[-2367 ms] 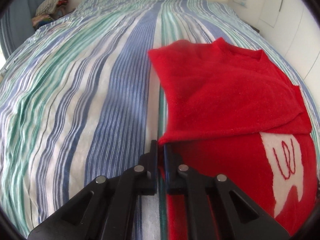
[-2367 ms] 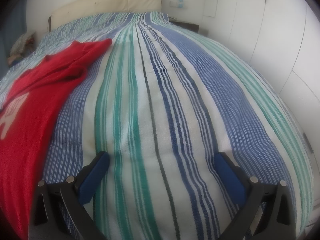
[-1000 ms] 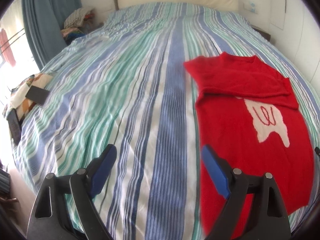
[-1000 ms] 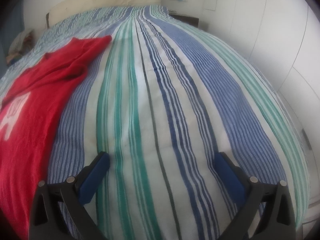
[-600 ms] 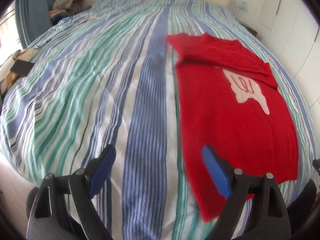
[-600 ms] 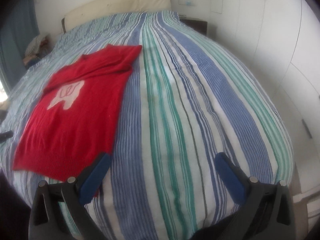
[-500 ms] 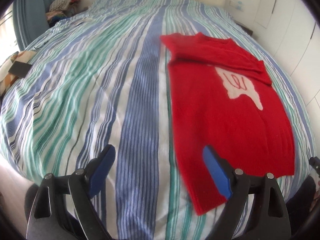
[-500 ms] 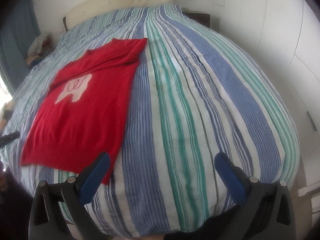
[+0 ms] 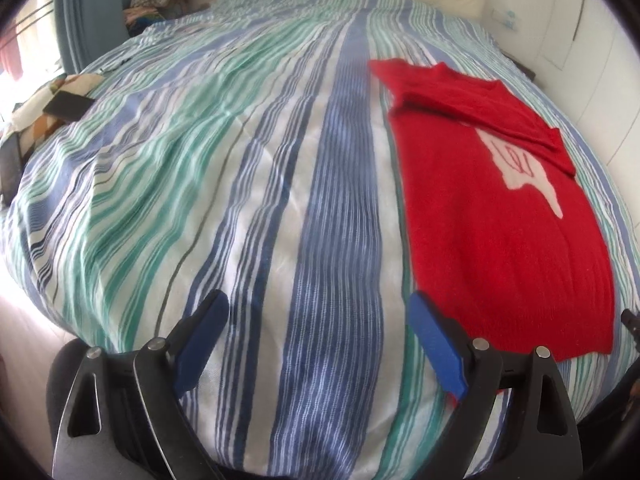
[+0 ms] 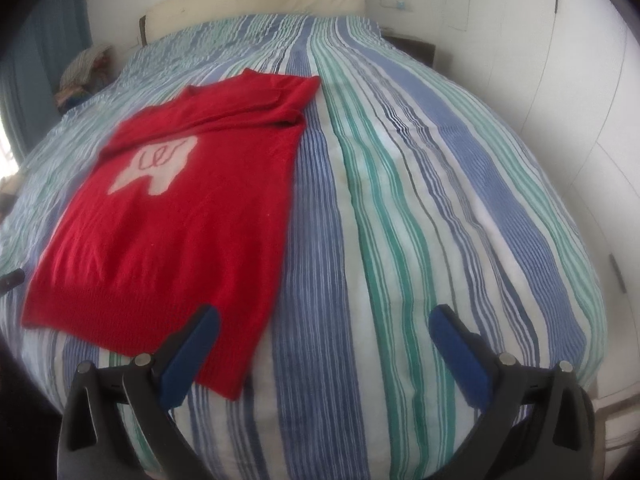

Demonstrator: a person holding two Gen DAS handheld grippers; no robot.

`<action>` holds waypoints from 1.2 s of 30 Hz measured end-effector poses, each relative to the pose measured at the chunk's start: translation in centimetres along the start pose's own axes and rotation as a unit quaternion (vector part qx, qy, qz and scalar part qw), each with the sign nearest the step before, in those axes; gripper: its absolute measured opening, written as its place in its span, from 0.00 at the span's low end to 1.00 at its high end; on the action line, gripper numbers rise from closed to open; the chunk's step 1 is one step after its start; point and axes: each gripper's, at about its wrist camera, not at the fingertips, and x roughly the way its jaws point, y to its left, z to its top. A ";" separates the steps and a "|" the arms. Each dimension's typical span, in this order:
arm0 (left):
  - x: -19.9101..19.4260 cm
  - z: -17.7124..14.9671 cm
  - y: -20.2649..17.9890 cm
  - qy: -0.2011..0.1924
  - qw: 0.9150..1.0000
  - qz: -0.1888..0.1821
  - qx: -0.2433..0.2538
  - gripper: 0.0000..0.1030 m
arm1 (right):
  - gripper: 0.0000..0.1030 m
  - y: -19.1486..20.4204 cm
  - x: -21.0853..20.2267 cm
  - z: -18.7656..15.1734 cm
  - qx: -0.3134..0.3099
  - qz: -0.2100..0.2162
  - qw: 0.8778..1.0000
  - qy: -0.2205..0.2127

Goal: Fold small clothes

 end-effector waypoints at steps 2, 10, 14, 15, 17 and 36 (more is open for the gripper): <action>0.7 0.8 0.4 0.006 1.000 -0.015 -0.012 0.91 | 1.00 -0.4 1.1 0.1 0.008 -0.005 1.000 0.010; 6.8 10.6 2.3 -0.015 0.998 0.013 -0.063 0.91 | 1.00 -1.1 4.9 6.6 -0.035 -0.033 0.998 -0.032; 11.4 13.5 3.2 -0.001 0.995 0.042 -0.087 0.94 | 1.00 -2.1 9.2 11.6 -0.036 -0.066 0.997 -0.026; 12.6 13.3 3.3 0.011 0.995 0.045 -0.084 1.00 | 1.00 -2.5 10.5 12.4 -0.025 -0.069 0.997 -0.017; 13.7 12.0 3.2 -0.004 0.997 0.049 -0.063 1.00 | 1.00 -3.4 13.4 13.1 -0.008 -0.076 0.997 0.010; 13.3 11.6 2.7 -0.025 0.996 0.063 -0.051 1.00 | 1.00 -4.7 15.0 11.6 0.030 -0.037 0.999 -0.010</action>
